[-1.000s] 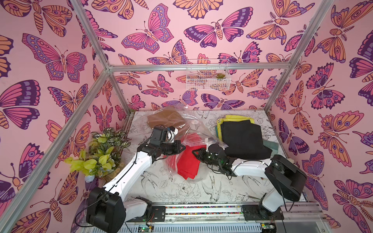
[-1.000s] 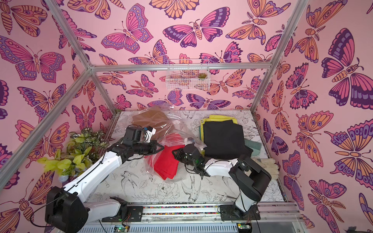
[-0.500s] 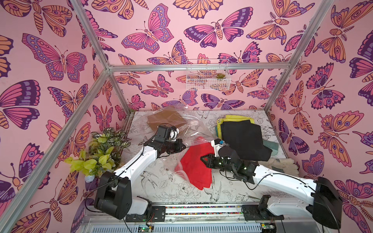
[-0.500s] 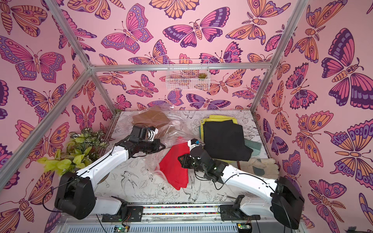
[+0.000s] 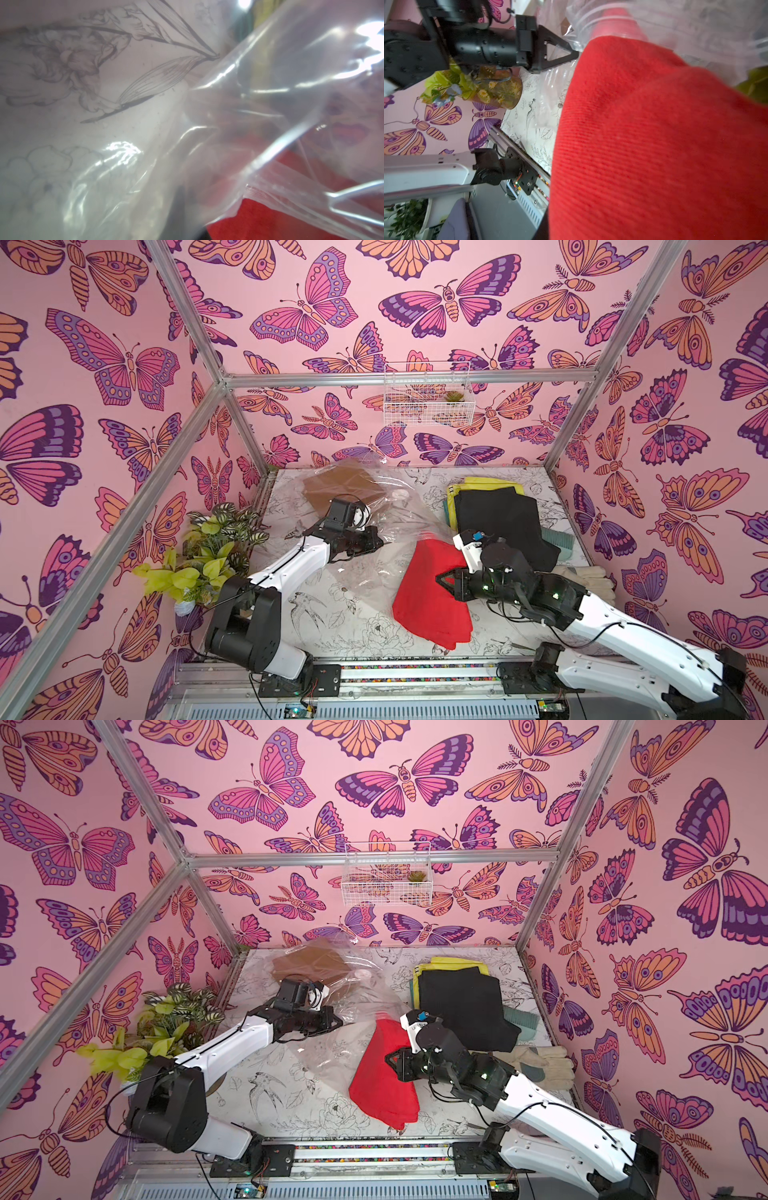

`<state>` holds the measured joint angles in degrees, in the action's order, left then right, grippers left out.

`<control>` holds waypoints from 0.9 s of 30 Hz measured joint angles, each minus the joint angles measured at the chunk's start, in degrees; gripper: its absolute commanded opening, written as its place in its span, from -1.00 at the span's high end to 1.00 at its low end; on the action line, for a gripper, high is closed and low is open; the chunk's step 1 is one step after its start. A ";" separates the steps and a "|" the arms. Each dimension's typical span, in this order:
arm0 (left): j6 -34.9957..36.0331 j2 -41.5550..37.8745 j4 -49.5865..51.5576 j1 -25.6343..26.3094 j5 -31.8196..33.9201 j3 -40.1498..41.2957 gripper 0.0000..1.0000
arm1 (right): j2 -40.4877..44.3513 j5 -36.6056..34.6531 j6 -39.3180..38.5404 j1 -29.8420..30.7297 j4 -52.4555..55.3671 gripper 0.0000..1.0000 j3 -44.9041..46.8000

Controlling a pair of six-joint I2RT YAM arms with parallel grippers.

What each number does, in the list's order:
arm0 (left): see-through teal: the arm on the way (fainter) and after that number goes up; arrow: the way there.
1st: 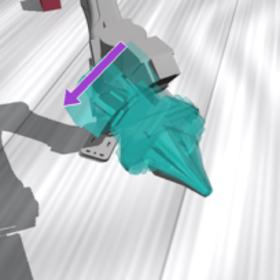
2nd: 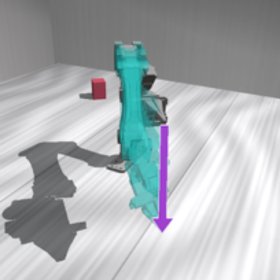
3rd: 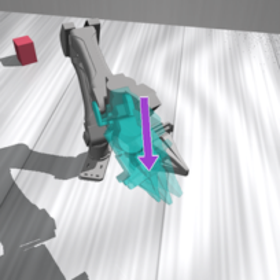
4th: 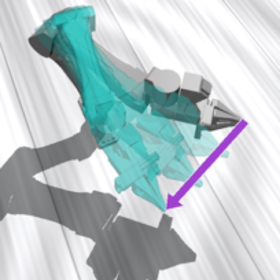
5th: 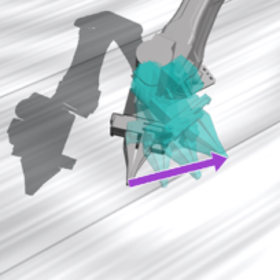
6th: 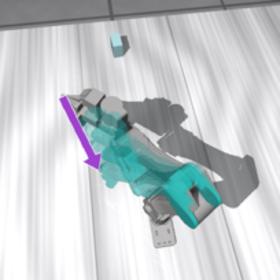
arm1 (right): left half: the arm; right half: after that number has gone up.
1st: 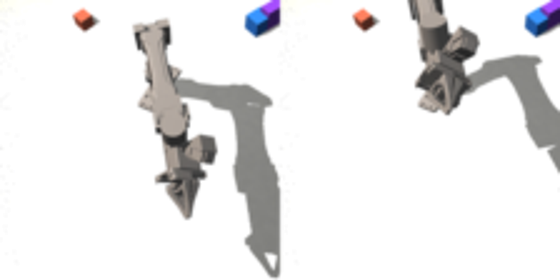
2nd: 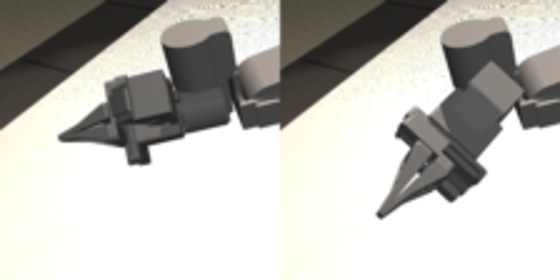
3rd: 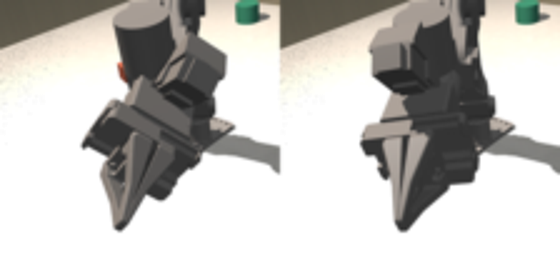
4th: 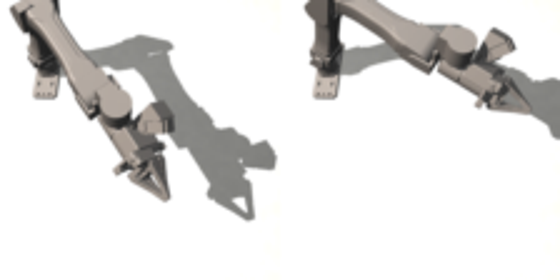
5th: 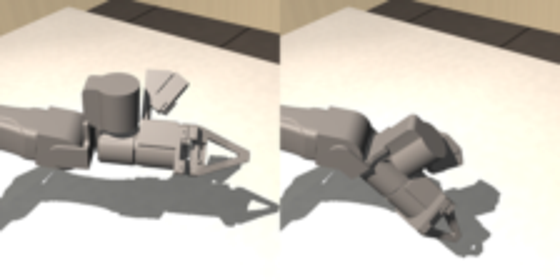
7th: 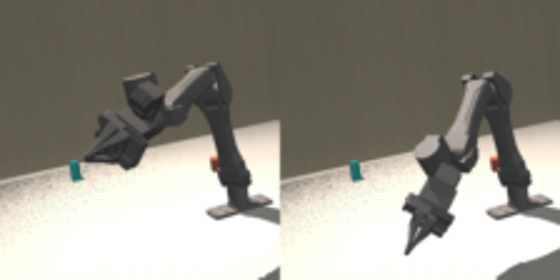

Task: Take the trousers out of the vacuum bag
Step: Take out the trousers from the vacuum bag.

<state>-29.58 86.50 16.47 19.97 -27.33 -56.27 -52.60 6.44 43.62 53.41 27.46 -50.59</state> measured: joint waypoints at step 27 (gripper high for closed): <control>0.83 6.16 -3.41 1.70 3.50 0.02 1.00 | -4.52 11.19 -8.96 -7.41 12.76 1.00 -23.26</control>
<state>-28.75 92.66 13.06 21.67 -23.83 -56.25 -57.12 17.63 34.65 46.00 40.23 -73.84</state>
